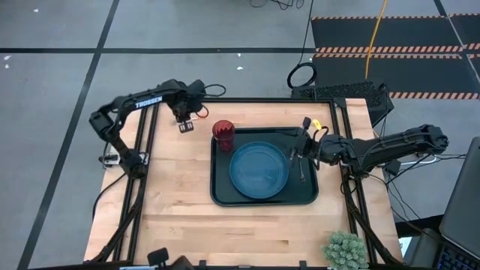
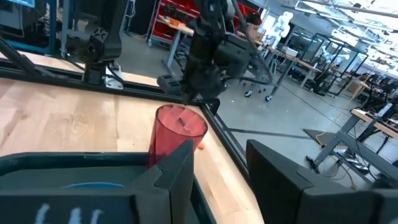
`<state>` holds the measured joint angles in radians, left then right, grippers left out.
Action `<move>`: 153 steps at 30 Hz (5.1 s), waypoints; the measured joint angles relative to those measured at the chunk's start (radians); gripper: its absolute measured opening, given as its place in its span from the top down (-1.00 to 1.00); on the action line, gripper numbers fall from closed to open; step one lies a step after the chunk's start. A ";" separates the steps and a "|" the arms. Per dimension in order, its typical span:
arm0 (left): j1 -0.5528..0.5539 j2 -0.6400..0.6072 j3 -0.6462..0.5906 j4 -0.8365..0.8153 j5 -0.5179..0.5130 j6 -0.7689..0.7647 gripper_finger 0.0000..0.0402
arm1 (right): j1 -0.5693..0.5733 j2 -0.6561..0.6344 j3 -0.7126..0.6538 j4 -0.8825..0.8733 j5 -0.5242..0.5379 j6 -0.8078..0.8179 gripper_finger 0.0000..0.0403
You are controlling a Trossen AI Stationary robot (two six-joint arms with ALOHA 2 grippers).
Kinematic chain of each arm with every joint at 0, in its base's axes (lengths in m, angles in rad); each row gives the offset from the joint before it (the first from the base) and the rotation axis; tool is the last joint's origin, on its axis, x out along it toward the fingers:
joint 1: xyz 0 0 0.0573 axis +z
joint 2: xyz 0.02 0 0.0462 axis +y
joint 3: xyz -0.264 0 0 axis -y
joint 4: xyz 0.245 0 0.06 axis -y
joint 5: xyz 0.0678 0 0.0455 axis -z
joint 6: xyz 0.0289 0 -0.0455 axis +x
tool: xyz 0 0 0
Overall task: Pick and place plate/cup/fork/spoon on tray
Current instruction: Put the orange fork to the right of the blue plate on the blue tray
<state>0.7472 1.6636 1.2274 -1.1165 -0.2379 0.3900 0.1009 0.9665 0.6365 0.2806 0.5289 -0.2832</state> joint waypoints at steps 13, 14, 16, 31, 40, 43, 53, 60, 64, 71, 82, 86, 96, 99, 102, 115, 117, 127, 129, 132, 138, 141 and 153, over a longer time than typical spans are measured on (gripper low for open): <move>0.088 0.003 -0.096 0.124 0.142 0.231 0.50 | -0.001 0.000 0.000 -0.029 0.029 0.010 0.30; 0.089 0.003 -0.117 0.145 0.142 0.240 0.44 | -0.001 0.000 0.000 -0.029 0.029 0.010 0.30; 0.090 0.004 -0.162 0.182 0.137 0.254 0.31 | -0.001 0.000 0.000 -0.029 0.029 0.010 0.30; 0.135 0.004 -0.309 0.452 0.105 0.290 0.03 | -0.001 0.000 0.000 -0.032 0.029 0.016 0.30; 0.170 0.003 -0.339 0.509 0.118 0.323 0.21 | -0.003 0.000 0.000 -0.031 0.029 0.013 0.30; 0.191 0.003 -0.339 0.529 0.136 0.320 0.26 | -0.003 0.000 0.000 -0.031 0.029 0.016 0.30; 0.220 0.004 -0.339 0.555 0.142 0.254 0.33 | -0.003 0.000 0.000 -0.031 0.029 0.017 0.30; 0.220 0.030 -0.333 0.545 0.210 0.195 0.32 | -0.003 0.000 0.000 -0.030 0.028 0.014 0.30; 0.219 0.064 -0.318 0.536 0.200 0.164 0.32 | -0.003 0.000 0.000 -0.023 0.027 0.014 0.30; 0.222 0.079 -0.275 0.487 0.194 0.106 0.50 | -0.003 0.000 0.000 -0.024 0.025 0.010 0.30; 0.224 0.083 -0.253 0.490 0.178 0.013 0.96 | -0.003 0.000 -0.001 -0.023 0.025 0.010 0.30; 0.224 0.070 -0.253 0.487 0.173 -0.022 0.97 | -0.003 0.000 -0.001 -0.023 0.025 0.010 0.30; 0.212 -0.088 -0.253 0.427 0.150 -0.102 0.98 | -0.003 0.000 -0.001 -0.024 0.025 0.010 0.30; 0.187 -0.156 -0.253 0.388 0.097 -0.132 0.98 | -0.003 0.000 -0.001 -0.023 0.027 0.010 0.30; 0.151 -0.234 -0.253 0.363 0.082 -0.150 0.98 | -0.003 0.000 -0.001 -0.008 0.072 0.010 0.30; -0.192 -0.460 -0.252 0.335 -0.051 -0.130 0.98 | -0.003 0.000 -0.001 0.066 0.149 0.033 0.30; -0.254 -0.459 -0.244 0.313 -0.092 -0.142 0.98 | -0.003 0.000 -0.001 0.076 0.121 0.028 0.30; -0.572 -0.382 -0.034 0.211 -0.416 -0.101 0.98 | -0.002 0.070 -0.001 0.197 -0.007 0.002 0.30; -0.628 -0.354 0.022 0.199 -0.479 -0.080 0.98 | -0.005 0.072 -0.001 0.191 -0.005 0.002 0.30; -0.691 -0.287 0.114 0.146 -0.549 -0.066 0.98 | -0.007 0.071 -0.001 0.195 -0.004 0.021 0.30; -0.778 -0.093 0.279 0.012 -0.568 -0.079 0.98 | -0.008 0.067 -0.001 0.195 -0.003 0.053 0.30; -0.808 -0.009 0.325 -0.003 -0.624 -0.046 0.98 | -0.008 0.067 -0.001 0.186 -0.003 0.061 0.30; -0.847 0.151 0.436 -0.071 -0.880 0.177 0.99 | -0.097 0.067 -0.001 0.066 -0.012 0.379 0.17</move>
<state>-0.0997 1.8147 1.6632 -1.1872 -1.1182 0.5669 0.0037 1.0336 0.6353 0.3464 0.5170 0.0957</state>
